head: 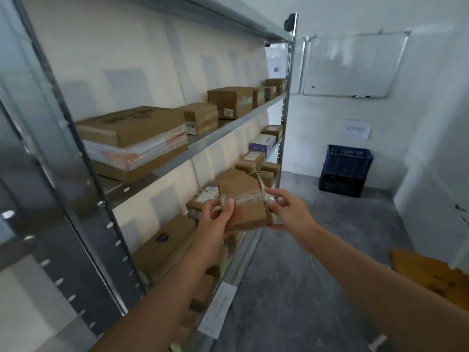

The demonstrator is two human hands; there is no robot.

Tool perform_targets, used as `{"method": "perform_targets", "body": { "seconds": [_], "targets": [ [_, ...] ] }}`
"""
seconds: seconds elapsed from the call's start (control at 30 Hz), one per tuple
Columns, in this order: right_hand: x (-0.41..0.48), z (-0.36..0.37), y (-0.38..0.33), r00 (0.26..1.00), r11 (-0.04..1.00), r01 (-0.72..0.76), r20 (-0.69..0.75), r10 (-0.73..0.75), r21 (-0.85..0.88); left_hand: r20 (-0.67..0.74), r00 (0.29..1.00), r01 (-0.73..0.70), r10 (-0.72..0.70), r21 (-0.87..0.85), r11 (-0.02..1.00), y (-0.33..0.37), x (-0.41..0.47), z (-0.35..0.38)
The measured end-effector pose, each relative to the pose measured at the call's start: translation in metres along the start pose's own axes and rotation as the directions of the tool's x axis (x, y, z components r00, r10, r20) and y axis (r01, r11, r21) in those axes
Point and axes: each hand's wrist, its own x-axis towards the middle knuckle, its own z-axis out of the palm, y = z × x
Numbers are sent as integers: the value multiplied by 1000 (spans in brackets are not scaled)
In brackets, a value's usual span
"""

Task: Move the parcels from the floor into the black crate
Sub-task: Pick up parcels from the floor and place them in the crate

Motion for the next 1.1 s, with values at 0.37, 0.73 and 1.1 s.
{"method": "perform_targets", "body": {
  "seconds": [0.37,0.73,1.1],
  "targets": [
    [1,-16,6,967,947,5,244,77,-320,-137,990,-36,6,-215,976,-16,-53,-16],
    [-40,53,60,818,978,-35,557,145,-203,-529,844,-65,87,59,996,-42,-141,-81],
    [-136,172,22,702,957,102,701,124,-271,-501,860,-34,95,131,991,-16,-302,-171]
  ]
}}
